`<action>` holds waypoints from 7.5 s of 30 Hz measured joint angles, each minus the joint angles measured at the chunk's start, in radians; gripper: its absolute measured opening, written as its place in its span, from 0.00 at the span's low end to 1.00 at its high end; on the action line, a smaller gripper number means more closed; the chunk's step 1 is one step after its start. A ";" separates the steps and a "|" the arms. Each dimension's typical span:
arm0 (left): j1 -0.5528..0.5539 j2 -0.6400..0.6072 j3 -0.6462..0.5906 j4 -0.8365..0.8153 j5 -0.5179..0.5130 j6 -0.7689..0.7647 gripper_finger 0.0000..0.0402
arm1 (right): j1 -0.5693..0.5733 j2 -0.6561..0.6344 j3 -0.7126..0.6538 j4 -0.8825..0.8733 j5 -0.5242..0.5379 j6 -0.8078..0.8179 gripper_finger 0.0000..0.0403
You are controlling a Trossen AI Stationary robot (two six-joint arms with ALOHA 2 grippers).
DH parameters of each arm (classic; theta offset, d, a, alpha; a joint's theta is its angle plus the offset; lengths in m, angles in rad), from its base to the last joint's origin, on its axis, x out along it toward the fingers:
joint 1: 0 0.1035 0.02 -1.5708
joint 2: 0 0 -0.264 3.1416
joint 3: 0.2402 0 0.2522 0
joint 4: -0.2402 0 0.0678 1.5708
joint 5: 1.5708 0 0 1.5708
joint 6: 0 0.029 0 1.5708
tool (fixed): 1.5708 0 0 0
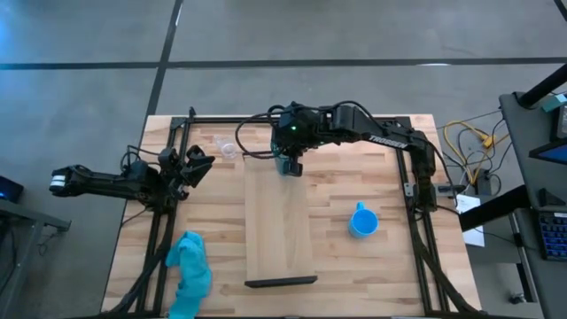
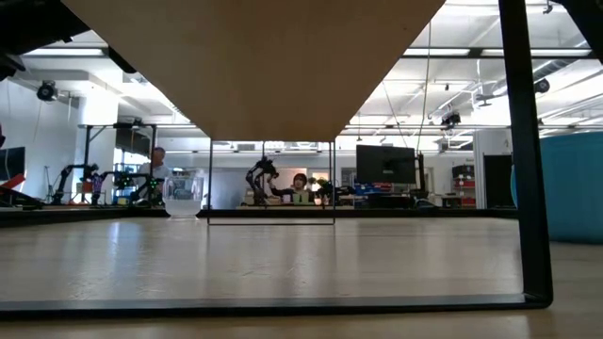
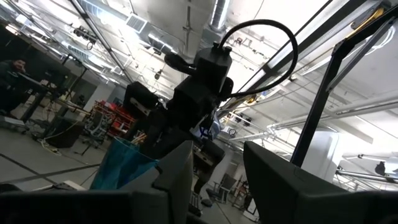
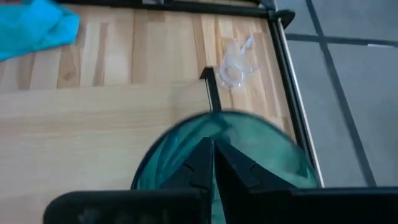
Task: Stack small to large cups/mugs on shelf
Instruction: Put the blue transparent cup on the shelf, then put the light blue mug on the shelf
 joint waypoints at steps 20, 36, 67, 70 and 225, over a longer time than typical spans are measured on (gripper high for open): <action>0.000 0.002 0.000 0.000 0.000 0.000 0.32 | -0.002 0.000 -0.014 0.141 -0.054 0.008 0.02; 0.000 0.002 0.000 -0.001 -0.004 0.001 0.32 | 0.016 -0.097 -0.015 0.104 -0.054 0.066 0.02; 0.000 0.013 0.000 -0.008 -0.026 0.010 0.32 | 0.249 -0.359 -0.230 -0.474 -0.222 0.399 0.26; 0.000 0.013 0.000 -0.008 -0.026 0.010 0.32 | 0.249 -0.363 -0.317 -0.474 -0.195 0.448 0.29; -0.001 0.003 -0.008 0.000 0.003 0.008 0.32 | 0.367 -0.290 -0.368 -0.474 0.181 0.734 0.02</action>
